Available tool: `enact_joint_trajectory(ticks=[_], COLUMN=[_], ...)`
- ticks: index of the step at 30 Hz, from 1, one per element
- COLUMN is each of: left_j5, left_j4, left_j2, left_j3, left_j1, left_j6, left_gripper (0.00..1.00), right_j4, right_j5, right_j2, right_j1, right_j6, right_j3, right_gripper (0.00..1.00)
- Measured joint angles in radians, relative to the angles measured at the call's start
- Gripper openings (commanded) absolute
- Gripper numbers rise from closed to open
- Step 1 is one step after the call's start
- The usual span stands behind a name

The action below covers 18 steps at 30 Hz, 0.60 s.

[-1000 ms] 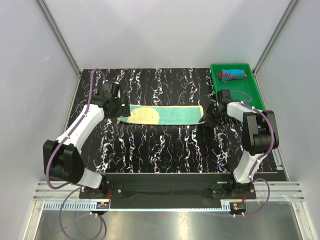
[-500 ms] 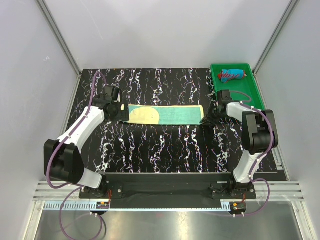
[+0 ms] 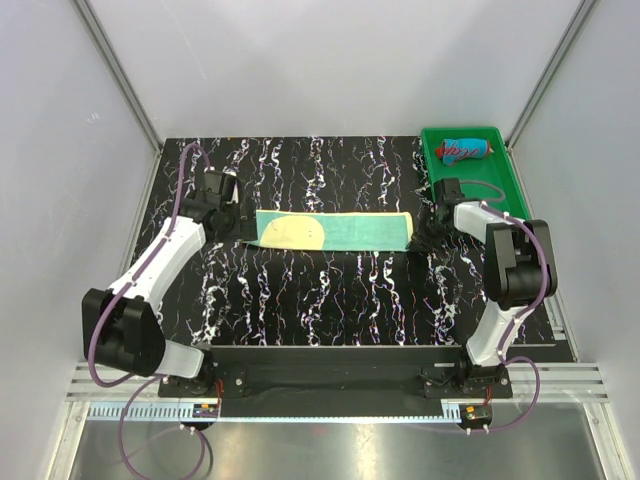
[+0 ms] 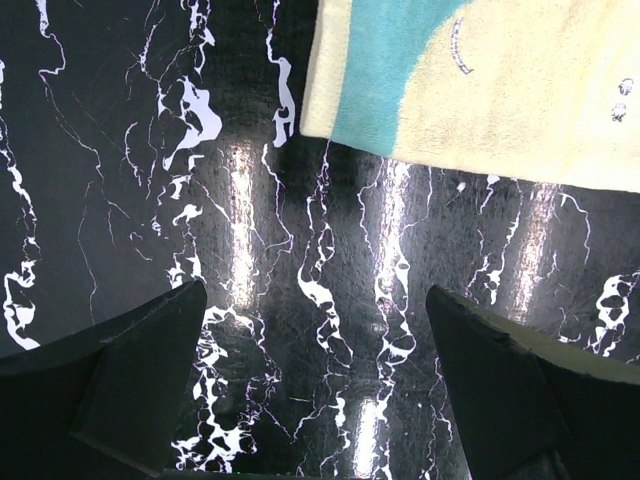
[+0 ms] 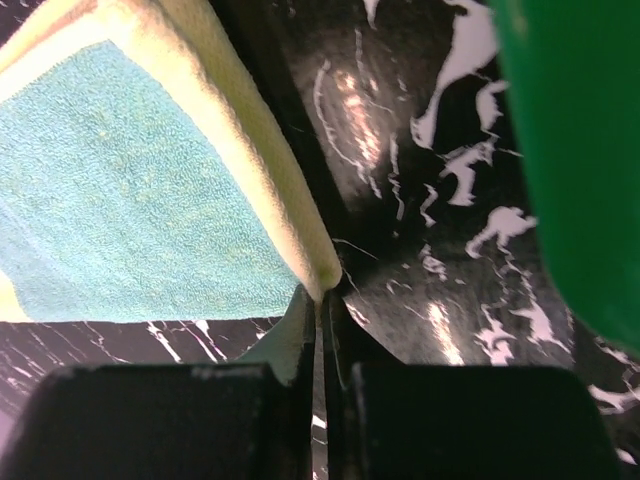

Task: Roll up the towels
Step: Fold the towel

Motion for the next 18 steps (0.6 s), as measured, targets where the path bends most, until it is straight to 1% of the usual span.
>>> enact_joint_trajectory(ticks=[9,12,18], left_j5=[0.010,0.010,0.010], left_j4=[0.002,0.001,0.000], left_j2=[-0.027,-0.031,-0.046], left_j3=[-0.002,-0.002,-0.002], left_j1=[0.000,0.000,0.000], left_j6=[0.000,0.000,-0.001], left_gripper=[0.99,0.99,0.99], right_j4=[-0.130,-0.173,-0.254], right_j5=[0.074,0.111,0.173], right_j2=[-0.072,-0.088,-0.089], right_j1=[0.018,0.059,0.178], right_j6=[-0.014,-0.015,-0.011], right_j3=[0.063,0.124,0.255], right_gripper=[0.00,0.00,0.00])
